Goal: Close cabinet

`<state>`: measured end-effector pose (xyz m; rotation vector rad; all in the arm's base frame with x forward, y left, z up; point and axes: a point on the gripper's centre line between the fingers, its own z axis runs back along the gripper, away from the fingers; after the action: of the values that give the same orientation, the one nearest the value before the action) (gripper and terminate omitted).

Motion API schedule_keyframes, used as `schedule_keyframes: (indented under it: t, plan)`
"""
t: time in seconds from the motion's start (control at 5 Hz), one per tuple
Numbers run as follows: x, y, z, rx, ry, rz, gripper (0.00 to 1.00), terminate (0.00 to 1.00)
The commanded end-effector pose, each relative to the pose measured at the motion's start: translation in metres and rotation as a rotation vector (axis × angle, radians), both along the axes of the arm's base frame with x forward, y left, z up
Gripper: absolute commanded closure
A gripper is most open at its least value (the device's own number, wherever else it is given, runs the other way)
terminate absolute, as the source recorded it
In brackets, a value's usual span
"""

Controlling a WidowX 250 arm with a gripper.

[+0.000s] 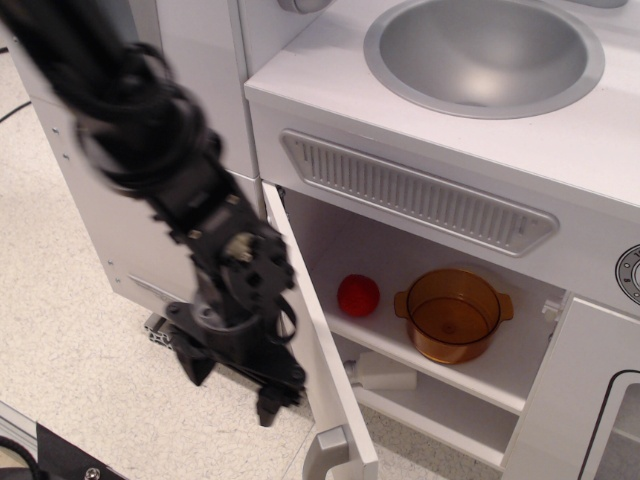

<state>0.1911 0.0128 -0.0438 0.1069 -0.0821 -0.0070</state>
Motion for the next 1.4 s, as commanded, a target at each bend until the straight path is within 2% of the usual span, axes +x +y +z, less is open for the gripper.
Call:
schedule_keyframes:
  t: [0.0,0.4,0.6,0.8,1.0,1.2]
  plan:
    - [0.032,-0.022,-0.008,0.009,0.0,0.034,0.0,0.0]
    - [0.065,-0.064,-0.006,-0.043,-0.034,0.046,0.0,0.0]
    - [0.087,-0.081,-0.005,-0.062,-0.101,0.06,0.0,0.0]
    - [0.106,-0.088,-0.007,-0.054,-0.146,0.075,0.0,0.0]
    - [0.115,-0.089,-0.007,-0.06,-0.167,0.09,0.0,0.0]
    - [0.105,-0.088,0.0,-0.081,-0.189,0.071,0.0,0.0]
